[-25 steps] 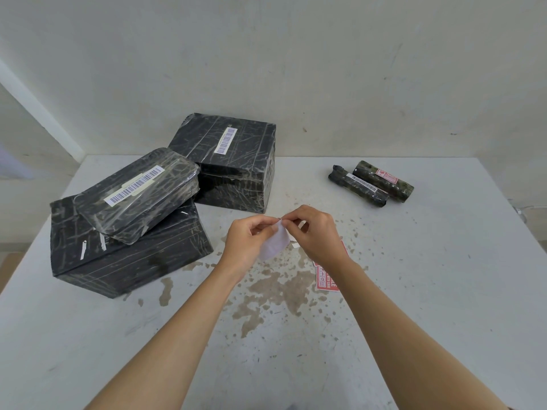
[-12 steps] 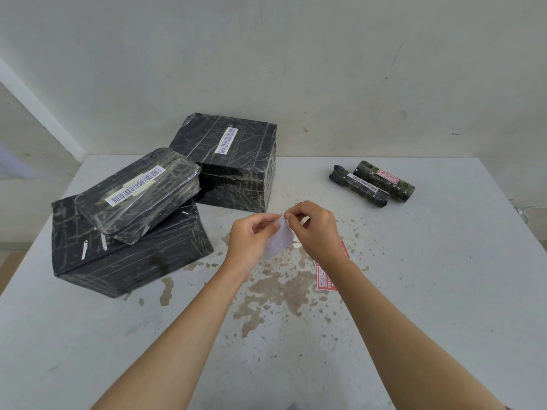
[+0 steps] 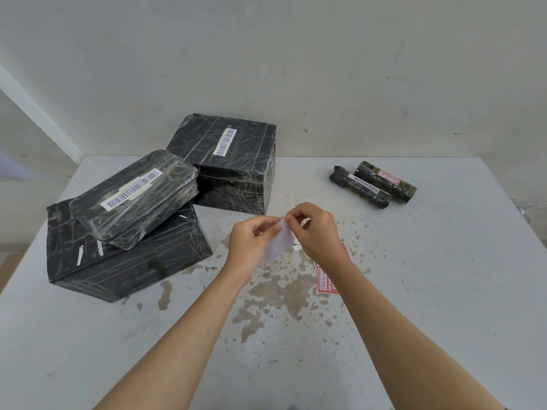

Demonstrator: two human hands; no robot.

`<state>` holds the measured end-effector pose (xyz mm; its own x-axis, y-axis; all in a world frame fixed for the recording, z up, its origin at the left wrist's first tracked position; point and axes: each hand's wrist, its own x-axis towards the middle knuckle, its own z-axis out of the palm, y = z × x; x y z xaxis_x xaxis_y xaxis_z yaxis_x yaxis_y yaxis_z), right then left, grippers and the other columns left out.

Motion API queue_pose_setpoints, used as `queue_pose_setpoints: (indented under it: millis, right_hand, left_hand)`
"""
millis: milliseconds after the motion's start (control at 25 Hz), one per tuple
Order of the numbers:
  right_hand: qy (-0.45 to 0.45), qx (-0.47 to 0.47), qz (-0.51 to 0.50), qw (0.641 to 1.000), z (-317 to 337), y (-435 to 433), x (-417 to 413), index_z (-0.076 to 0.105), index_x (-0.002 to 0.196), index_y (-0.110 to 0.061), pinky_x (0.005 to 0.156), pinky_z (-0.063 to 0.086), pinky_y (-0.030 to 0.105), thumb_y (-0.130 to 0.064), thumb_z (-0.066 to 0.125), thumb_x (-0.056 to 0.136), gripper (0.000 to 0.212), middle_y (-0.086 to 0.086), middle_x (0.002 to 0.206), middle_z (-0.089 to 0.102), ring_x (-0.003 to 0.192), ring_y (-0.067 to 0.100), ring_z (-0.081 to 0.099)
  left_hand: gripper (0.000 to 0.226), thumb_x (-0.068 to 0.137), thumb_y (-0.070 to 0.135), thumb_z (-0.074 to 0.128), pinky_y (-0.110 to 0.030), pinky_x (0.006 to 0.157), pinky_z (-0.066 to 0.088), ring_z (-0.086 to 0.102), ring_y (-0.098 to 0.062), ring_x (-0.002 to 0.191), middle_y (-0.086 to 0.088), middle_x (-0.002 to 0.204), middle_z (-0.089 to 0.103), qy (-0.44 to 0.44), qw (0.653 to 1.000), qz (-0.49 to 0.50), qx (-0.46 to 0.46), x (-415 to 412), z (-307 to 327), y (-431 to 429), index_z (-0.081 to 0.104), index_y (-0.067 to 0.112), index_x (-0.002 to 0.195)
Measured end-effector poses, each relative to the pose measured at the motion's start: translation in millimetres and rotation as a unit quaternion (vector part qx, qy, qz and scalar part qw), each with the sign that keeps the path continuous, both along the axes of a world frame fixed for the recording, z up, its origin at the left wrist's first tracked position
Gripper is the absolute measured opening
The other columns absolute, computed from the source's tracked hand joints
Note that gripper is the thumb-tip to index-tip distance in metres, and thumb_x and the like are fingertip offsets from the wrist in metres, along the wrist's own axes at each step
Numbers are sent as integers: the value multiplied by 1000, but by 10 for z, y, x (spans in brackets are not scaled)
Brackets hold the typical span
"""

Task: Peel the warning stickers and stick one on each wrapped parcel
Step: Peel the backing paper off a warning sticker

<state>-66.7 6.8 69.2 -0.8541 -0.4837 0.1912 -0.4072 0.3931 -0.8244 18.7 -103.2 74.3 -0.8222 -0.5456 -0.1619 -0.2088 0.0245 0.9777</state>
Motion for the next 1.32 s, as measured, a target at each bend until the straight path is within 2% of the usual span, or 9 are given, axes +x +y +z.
queue_pose_setpoints:
  millis: [240,360,480,600,680,840,1000,1160,1320]
  right_hand:
    - [-222,-98,-158,957,-154,-68,-109,67,83,-5,52,43,17,-6,56,89,13,3,71,62,57,10,51]
    - [-334,-89,-268,899,-336,2,-213,67,92,-3,45,41,19,-7,53,92,15,8,76,63,53,14,51]
    - [-370,-18,-259,892,-561,28,-216,69,88,-2,48,41,24,-8,55,91,15,13,76,64,53,16,51]
    - [-342,54,-198,917,-639,-28,-176,71,100,0,61,48,29,-11,56,92,20,9,80,67,65,19,58]
    - [-263,133,-124,948,-614,-74,-165,69,111,-4,74,47,27,-13,55,94,24,9,101,70,86,23,64]
    - [-164,209,-64,962,-572,-82,-178,63,123,-12,80,45,24,-7,51,93,32,12,122,62,96,24,63]
    - [-184,140,-85,969,-478,-20,-159,69,109,-10,71,49,23,-9,49,94,26,8,112,68,87,20,63]
    - [-375,-20,-23,926,-313,23,-112,71,90,-10,55,41,22,-35,54,94,31,3,92,68,71,13,59]
    - [-407,-96,1,909,-200,29,-110,61,71,-4,48,37,22,-17,63,89,21,4,71,60,60,15,53]
  left_hand:
    - [17,85,7,66,-5,66,46,62,1,85,8,91,68,-38,990,110,73,-52,-101,-57,70,13,100]
    - [17,83,2,67,-13,73,47,60,-7,85,4,92,67,-74,971,179,137,-4,-200,-144,69,10,98]
    - [14,81,3,69,-30,85,50,62,-19,96,-4,103,68,-107,957,207,174,14,-299,-236,71,13,90]
    - [11,81,5,69,-29,71,51,63,-26,100,-11,108,67,-113,949,208,208,-24,-311,-266,69,16,85]
    - [10,84,6,67,-27,63,51,64,-25,89,-14,104,67,-108,950,198,218,-56,-277,-262,65,14,89]
    - [11,87,9,65,-28,64,52,63,-18,76,-8,89,66,-108,956,176,208,-100,-210,-243,60,12,97]
    - [10,87,12,65,-29,68,52,63,-18,79,-7,92,66,-108,958,155,215,-145,-166,-209,60,12,96]
    - [14,87,15,66,-31,69,54,64,-23,87,-10,99,66,-103,963,127,216,-190,-152,-161,61,11,99]
    - [16,88,21,66,-26,65,54,67,-21,84,-10,99,69,-94,964,100,229,-186,-109,-101,64,10,100]
